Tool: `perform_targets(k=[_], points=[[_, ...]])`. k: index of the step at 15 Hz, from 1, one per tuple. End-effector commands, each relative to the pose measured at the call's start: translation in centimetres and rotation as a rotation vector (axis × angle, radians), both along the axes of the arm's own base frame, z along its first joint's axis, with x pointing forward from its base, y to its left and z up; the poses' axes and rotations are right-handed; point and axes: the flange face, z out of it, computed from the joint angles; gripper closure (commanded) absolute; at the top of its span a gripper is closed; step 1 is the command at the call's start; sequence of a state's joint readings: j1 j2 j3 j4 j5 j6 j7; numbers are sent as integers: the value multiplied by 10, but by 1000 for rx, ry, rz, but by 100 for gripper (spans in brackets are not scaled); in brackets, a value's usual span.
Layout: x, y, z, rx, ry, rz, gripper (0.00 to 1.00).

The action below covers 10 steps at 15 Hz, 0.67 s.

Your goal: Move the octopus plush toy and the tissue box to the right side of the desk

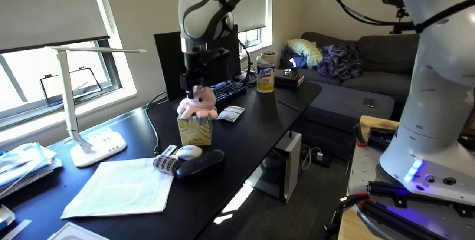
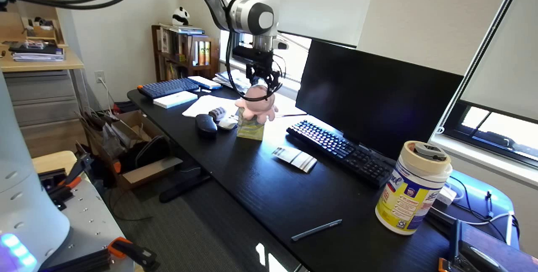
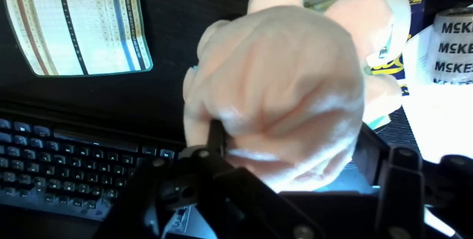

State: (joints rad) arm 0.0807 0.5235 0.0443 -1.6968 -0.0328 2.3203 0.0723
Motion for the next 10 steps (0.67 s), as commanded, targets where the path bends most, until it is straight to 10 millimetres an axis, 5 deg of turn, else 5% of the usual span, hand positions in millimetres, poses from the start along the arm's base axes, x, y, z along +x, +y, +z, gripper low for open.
perform_targets(k=[1, 10], points=[[12, -1, 10, -10, 38, 20, 46], [3, 3, 74, -95, 127, 398, 97]])
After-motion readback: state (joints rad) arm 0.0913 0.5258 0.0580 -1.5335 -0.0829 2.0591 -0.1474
